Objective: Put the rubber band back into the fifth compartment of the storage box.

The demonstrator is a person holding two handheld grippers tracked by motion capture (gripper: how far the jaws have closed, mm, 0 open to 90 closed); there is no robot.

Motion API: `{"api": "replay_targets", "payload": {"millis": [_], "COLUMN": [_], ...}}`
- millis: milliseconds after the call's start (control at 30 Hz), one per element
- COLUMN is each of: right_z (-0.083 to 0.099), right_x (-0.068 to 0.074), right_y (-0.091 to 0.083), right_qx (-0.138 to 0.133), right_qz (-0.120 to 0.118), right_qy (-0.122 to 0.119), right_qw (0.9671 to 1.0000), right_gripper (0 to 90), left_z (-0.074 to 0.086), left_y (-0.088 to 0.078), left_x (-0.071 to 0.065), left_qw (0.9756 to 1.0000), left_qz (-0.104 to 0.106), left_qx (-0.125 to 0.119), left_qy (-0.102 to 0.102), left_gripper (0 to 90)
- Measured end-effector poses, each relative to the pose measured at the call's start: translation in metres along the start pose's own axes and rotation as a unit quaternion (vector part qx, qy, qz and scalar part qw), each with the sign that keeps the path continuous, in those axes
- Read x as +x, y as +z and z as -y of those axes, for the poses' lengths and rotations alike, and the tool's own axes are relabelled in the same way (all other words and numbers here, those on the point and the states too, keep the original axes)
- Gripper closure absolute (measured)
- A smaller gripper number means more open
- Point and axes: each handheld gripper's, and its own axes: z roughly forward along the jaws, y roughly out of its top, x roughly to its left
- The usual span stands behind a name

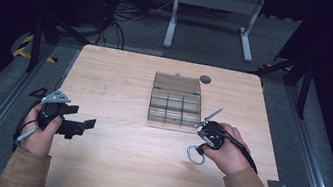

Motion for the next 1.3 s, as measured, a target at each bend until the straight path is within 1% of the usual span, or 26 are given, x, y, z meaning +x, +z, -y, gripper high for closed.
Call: {"api": "replay_targets", "payload": {"millis": [233,267,433,467,600,633,767,800,933,1133,1300], "right_z": [-0.015,-0.018,-0.028,-0.029,-0.036,-0.037,-0.044,-0.045,-0.052,-0.063,-0.071], "right_x": [-0.007,-0.008,-0.011,-0.011,-0.014,-0.014,-0.016,-0.018,-0.020,-0.024,-0.027], "right_y": [-0.008,-0.009,-0.013,-0.014,-0.016,-0.017,-0.021,-0.022,-0.023,-0.026,-0.028], "right_qx": [-0.014,-0.013,-0.015,-0.016,-0.017,-0.018,-0.024,-0.025,-0.030,-0.030,-0.029], "right_qz": [-0.003,-0.002,-0.003,-0.004,-0.004,-0.004,-0.008,-0.009,-0.008,-0.004,-0.004], "right_qy": [-0.005,-0.010,-0.016,-0.012,-0.017,-0.015,-0.017,-0.021,-0.023,-0.024,-0.035], "right_qw": [0.9999,0.9999,0.9998,0.9998,0.9997,0.9997,0.9995,0.9994,0.9993,0.9993,0.9990], "right_gripper": [85.6,85.7,85.7,85.7,85.7,85.7,85.6,85.6,85.7,85.7,85.6], "left_z": [0.000,0.000,0.000,0.000,0.000,0.000,0.000,0.000,0.000,0.000,0.000], "left_y": [0.000,0.000,0.001,0.001,0.001,0.001,0.001,0.002,0.001,0.002,0.001], "left_x": [0.000,-0.001,-0.001,-0.001,-0.001,-0.001,-0.001,-0.001,-0.001,-0.001,-0.001], "left_qw": [1.0000,1.0000,1.0000,1.0000,1.0000,1.0000,1.0000,1.0000,1.0000,1.0000,1.0000], "left_qz": [0.000,-0.001,0.000,0.000,0.000,0.000,0.001,0.002,0.002,0.002,0.002], "left_qx": [0.001,0.000,0.001,0.001,0.000,0.001,0.001,0.002,0.002,0.004,0.003], "left_qy": [0.000,0.000,0.000,0.000,0.001,0.000,0.000,0.000,-0.001,0.000,-0.001], "left_gripper": [16.1,16.1,16.1,16.1,16.1,16.1,16.2,16.1,16.1,16.1,16.0]}}
